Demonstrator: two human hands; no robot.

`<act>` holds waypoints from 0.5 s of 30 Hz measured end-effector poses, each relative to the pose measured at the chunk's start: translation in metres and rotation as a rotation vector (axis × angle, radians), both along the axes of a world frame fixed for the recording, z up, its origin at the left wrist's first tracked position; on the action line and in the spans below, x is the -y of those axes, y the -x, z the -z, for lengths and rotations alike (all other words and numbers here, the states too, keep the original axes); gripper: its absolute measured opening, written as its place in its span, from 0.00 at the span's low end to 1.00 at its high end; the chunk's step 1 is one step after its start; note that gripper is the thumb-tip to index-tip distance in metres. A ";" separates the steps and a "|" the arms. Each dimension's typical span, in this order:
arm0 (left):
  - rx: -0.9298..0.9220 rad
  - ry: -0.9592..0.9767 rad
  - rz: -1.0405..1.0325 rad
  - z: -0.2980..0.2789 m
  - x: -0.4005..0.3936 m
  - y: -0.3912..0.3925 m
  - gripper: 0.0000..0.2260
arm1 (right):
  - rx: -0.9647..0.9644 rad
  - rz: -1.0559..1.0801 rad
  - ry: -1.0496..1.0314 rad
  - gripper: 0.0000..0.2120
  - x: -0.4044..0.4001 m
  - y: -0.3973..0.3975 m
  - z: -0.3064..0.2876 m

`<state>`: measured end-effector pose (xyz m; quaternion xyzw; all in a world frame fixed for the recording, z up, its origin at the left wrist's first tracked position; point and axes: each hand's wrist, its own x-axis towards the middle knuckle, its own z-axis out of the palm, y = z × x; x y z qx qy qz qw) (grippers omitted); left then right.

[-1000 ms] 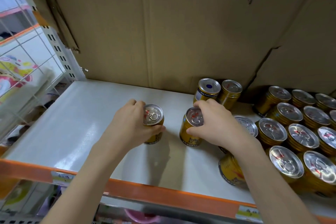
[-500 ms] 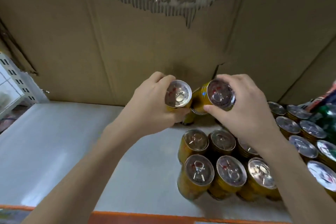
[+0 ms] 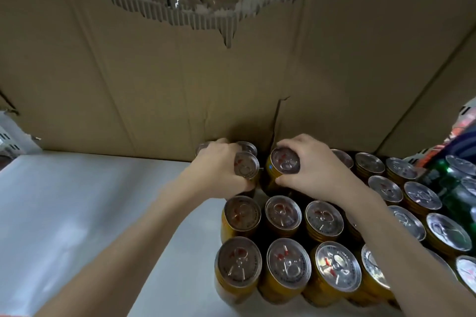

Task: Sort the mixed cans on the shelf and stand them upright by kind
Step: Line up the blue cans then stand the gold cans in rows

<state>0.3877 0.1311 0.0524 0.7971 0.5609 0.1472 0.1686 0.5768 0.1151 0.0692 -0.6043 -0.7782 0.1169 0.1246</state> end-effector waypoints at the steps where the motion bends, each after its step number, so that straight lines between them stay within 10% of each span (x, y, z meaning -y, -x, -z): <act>1: -0.003 0.033 -0.010 0.003 -0.002 -0.002 0.13 | 0.041 -0.023 0.051 0.33 -0.005 -0.001 0.001; 15: -0.010 0.209 -0.015 0.028 -0.007 -0.010 0.15 | 0.176 -0.157 0.250 0.28 -0.021 -0.001 0.022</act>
